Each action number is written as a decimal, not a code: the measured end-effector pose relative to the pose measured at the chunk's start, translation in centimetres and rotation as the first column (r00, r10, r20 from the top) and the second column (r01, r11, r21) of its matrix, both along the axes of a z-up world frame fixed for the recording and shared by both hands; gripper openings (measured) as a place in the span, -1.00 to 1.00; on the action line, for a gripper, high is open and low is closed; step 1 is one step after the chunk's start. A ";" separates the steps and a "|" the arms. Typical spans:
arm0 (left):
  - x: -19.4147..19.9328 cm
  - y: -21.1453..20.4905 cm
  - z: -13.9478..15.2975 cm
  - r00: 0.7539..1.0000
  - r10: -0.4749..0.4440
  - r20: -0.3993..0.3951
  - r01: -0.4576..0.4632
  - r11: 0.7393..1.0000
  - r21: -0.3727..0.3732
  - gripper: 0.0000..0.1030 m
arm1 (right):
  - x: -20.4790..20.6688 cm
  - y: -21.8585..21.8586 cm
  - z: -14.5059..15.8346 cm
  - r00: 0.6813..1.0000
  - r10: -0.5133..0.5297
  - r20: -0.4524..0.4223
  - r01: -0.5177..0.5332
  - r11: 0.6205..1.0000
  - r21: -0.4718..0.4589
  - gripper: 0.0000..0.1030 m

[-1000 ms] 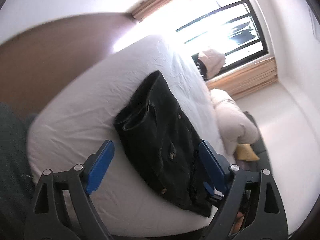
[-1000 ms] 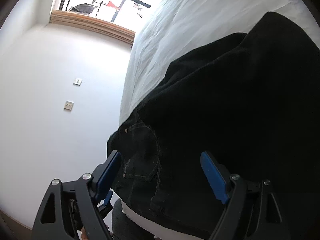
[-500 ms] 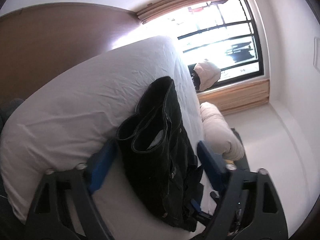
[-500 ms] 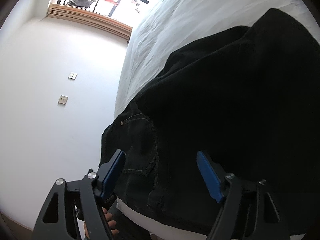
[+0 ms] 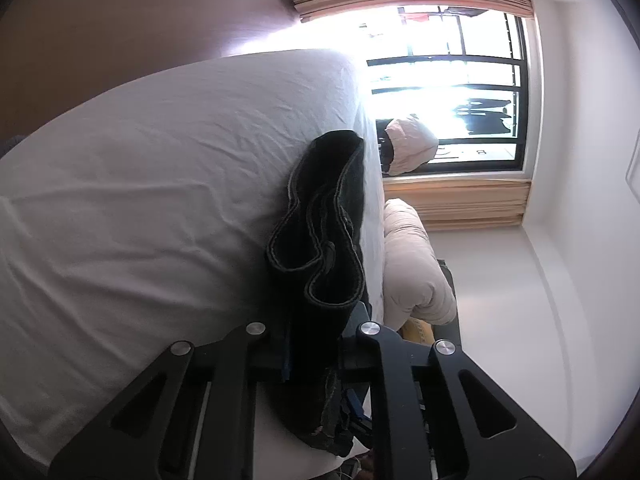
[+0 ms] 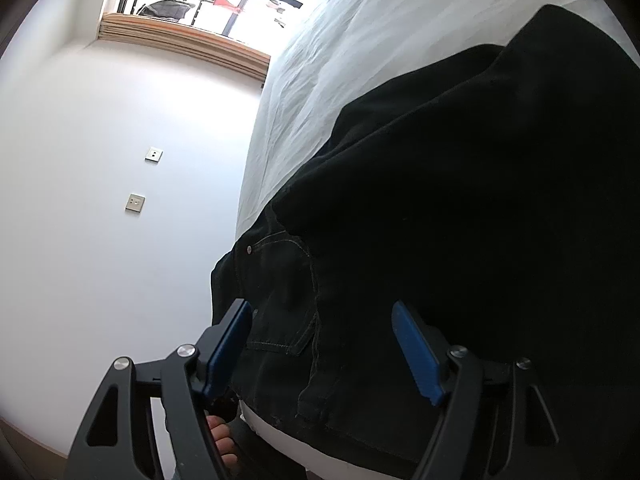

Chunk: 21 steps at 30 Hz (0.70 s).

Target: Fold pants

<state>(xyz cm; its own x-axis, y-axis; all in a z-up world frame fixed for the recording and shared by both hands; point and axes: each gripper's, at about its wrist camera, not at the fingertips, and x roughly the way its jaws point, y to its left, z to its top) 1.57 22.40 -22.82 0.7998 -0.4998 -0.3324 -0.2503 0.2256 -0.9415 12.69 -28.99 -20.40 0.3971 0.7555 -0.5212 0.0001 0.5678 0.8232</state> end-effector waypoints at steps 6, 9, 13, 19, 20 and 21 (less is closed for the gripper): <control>1.4 -1.8 3.7 0.997 -0.053 0.061 0.046 0.994 0.102 -0.77 | 0.6 0.2 -0.8 0.999 0.020 -0.026 -0.020 1.000 0.014 0.46; 1.9 -2.7 5.0 0.994 -0.076 0.077 0.065 0.989 0.136 -0.77 | 1.4 0.8 -0.3 0.999 0.035 -0.008 -0.034 0.995 0.097 0.46; 2.9 -4.1 6.9 0.989 -0.113 0.095 0.094 0.978 0.186 -0.77 | 3.4 3.4 -0.2 0.993 0.117 0.002 -0.116 0.984 0.134 0.46; 4.9 -7.4 10.1 0.971 -0.199 0.134 0.157 0.949 0.274 -0.77 | 6.0 4.0 -3.5 0.994 0.078 -0.075 -0.067 0.987 0.147 0.27; 5.3 -8.2 10.7 0.965 -0.221 0.145 0.171 0.941 0.292 -0.77 | 6.1 3.8 -3.8 0.994 0.072 -0.085 -0.058 0.986 0.158 0.23; 5.6 -9.1 11.4 0.957 -0.246 0.156 0.188 0.930 0.315 -0.77 | 6.1 3.8 -3.9 0.993 0.072 -0.090 -0.057 0.985 0.160 0.16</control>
